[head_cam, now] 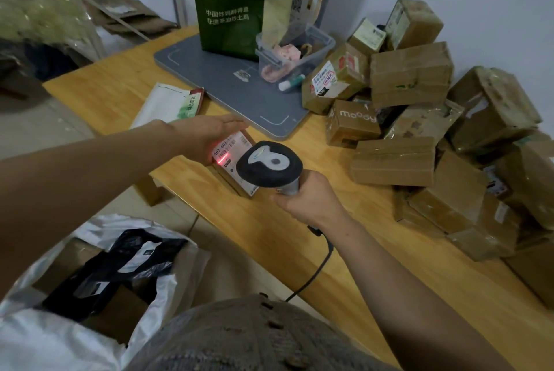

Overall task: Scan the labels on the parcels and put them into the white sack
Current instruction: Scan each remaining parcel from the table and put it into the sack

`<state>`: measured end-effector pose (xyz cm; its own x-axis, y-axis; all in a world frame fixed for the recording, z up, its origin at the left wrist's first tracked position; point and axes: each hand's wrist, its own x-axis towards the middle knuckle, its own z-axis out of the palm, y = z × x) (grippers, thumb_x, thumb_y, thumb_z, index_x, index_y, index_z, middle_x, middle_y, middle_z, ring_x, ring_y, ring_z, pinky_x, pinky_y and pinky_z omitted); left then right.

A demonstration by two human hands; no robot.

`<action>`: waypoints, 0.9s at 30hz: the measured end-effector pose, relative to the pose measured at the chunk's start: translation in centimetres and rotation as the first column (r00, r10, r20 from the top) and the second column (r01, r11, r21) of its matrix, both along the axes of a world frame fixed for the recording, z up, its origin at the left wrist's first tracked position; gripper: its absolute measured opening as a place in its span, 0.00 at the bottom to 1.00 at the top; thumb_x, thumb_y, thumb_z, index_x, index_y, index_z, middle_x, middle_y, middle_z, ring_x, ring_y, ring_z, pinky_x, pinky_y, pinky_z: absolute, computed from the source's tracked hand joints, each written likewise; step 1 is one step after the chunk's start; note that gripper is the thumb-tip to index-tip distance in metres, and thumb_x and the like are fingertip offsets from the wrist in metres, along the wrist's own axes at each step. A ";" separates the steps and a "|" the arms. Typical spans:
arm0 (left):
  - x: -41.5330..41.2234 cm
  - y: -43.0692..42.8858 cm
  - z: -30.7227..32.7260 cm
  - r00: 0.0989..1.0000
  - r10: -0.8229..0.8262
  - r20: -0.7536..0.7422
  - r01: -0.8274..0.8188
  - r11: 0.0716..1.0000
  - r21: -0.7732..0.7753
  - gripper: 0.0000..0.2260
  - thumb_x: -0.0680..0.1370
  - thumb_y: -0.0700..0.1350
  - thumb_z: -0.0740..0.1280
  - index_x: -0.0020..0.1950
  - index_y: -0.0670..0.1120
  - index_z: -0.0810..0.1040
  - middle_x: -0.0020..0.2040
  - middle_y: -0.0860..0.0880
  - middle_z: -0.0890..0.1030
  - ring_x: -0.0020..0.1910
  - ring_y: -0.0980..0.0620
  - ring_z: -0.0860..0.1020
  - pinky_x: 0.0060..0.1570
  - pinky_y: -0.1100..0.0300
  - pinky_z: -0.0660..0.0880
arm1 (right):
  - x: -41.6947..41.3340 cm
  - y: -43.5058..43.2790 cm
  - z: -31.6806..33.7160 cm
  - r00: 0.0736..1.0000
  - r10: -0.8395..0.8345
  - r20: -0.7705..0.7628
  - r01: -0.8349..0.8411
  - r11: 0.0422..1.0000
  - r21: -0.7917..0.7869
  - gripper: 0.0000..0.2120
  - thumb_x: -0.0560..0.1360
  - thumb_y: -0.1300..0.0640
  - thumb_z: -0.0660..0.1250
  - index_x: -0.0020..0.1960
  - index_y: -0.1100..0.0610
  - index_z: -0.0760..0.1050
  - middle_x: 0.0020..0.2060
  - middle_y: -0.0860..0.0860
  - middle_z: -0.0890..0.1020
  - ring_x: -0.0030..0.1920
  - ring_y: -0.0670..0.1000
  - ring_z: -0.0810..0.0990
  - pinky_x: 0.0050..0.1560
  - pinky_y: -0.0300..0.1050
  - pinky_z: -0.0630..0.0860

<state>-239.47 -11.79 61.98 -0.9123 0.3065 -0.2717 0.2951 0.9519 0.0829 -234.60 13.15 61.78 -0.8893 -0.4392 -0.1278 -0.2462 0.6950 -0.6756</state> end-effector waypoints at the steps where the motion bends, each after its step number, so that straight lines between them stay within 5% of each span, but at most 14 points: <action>1: 0.1 0.0 0.0 1.000 -0.003 -0.004 0.003 1.000 -0.013 0.46 0.69 0.43 0.76 0.79 0.48 0.52 0.78 0.46 0.57 0.75 0.47 0.60 0.71 0.52 0.64 | 0.0 -0.1 0.0 1.000 0.003 -0.001 -0.003 1.000 0.001 0.06 0.71 0.57 0.72 0.44 0.54 0.75 0.32 0.42 0.76 0.34 0.41 0.76 0.32 0.30 0.68; 19: 1.3 -2.5 0.1 0.999 0.047 0.008 -0.046 0.996 -0.072 0.48 0.71 0.44 0.75 0.79 0.52 0.46 0.78 0.49 0.51 0.74 0.44 0.60 0.68 0.51 0.68 | -0.1 -2.1 0.6 0.997 0.077 -0.029 -0.076 0.997 0.027 0.08 0.71 0.58 0.72 0.40 0.53 0.72 0.30 0.44 0.75 0.30 0.42 0.75 0.27 0.28 0.66; 27: 1.8 -3.9 -0.1 0.997 0.075 0.027 -0.073 0.994 -0.078 0.48 0.71 0.44 0.76 0.79 0.51 0.46 0.79 0.49 0.51 0.76 0.45 0.56 0.70 0.48 0.66 | -0.3 -3.6 0.7 0.994 0.108 0.004 -0.108 0.994 0.017 0.10 0.71 0.58 0.72 0.41 0.50 0.71 0.32 0.44 0.75 0.33 0.43 0.76 0.32 0.33 0.69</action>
